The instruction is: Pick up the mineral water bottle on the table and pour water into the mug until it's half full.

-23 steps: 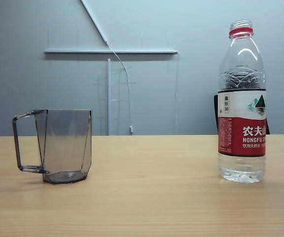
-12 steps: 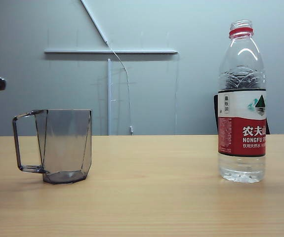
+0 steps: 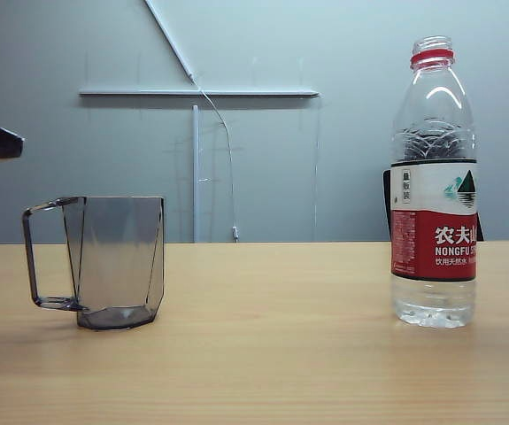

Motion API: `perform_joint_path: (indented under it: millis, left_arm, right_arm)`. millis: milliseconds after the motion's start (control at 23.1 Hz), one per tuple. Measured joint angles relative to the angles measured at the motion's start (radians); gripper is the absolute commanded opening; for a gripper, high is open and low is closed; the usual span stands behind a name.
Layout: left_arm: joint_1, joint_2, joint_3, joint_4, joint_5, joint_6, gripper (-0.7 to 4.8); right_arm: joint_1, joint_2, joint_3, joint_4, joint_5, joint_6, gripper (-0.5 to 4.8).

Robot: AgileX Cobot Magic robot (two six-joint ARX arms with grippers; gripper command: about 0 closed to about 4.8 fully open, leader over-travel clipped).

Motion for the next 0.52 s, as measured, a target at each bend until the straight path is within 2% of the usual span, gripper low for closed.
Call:
perform_joint_path:
  millis: [43,87,216,390,519]
  left_arm:
    - [0.000,0.000,0.000,0.000,0.000,0.000,-0.02]
    - [0.000,0.000,0.000,0.000,0.000,0.000,-0.02]
    - [0.000,0.000,0.000,0.000,0.000,0.000,-0.02]
    - [0.000,0.000,0.000,0.000,0.000,0.000,-0.02]
    - [0.000,0.000,0.000,0.000,0.000,0.000,-0.02]
  right_arm:
    - [0.024,0.002,-0.002,-0.006,0.008,-0.004,1.97]
    - [0.091,0.013,-0.005,-0.009,0.040,-0.007,2.41]
    - [0.199,0.022,-0.005,-0.008,0.158,-0.015,4.79]
    - [0.365,0.043,-0.010,0.019,0.406,-0.064,4.79]
    - [0.400,0.063,-0.069,0.128,0.422,-0.109,4.79]
